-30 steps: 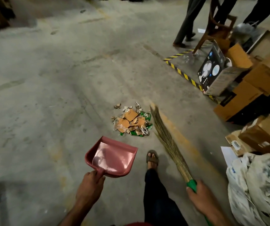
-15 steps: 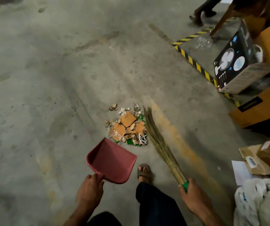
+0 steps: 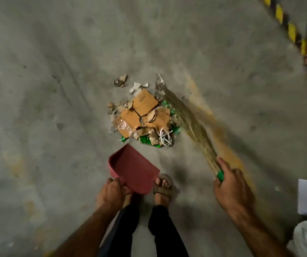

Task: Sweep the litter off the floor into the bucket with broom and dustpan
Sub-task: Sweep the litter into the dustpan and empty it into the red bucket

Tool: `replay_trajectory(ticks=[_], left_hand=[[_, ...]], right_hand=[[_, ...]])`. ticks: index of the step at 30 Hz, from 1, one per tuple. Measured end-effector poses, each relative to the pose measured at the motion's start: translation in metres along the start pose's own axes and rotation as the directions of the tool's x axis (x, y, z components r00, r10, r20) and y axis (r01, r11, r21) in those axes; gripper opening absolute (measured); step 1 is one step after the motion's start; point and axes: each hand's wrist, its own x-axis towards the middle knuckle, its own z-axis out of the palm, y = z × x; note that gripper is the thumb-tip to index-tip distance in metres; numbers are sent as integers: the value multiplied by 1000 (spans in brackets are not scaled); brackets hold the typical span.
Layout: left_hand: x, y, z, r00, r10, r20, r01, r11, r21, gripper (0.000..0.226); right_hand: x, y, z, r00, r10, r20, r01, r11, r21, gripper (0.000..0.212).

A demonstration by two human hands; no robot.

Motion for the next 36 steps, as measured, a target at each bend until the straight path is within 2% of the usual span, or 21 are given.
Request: replay_trajectory(ticks=[4,6,12,17,25,32,36], left_hand=[[92,13,47,997,-80,-7,80,995,-63,31],[127,17,66,994,-99,-38,92,985,-149,31],[179,33,85,990,16,-139,-38,987,-156,35],[213,52,69,988,58,-141,-72,993,-95,33],[194,46,56,988,123,-95,-137,978,-157,32],[102,22,29,993,107,-48,-117,951,-286,24],[36,16,-4,987,119,-111,-148,938,-313,22]], right_hand=[[90,-1,53,991,-68,-119,54,992,-113,66],[127,3,69,986,-112,-121,92,982,-165,67],[173,20,86,961,-257,98,275,892,-359,69],[164,36,83,920,-316,230,383,849,-363,69],[75,35,76,897,-325,300,407,872,-272,75],[-55,33,49,887,-264,378,302,952,-44,74],[-112,33,2,855,-276,439,269,960,79,72]])
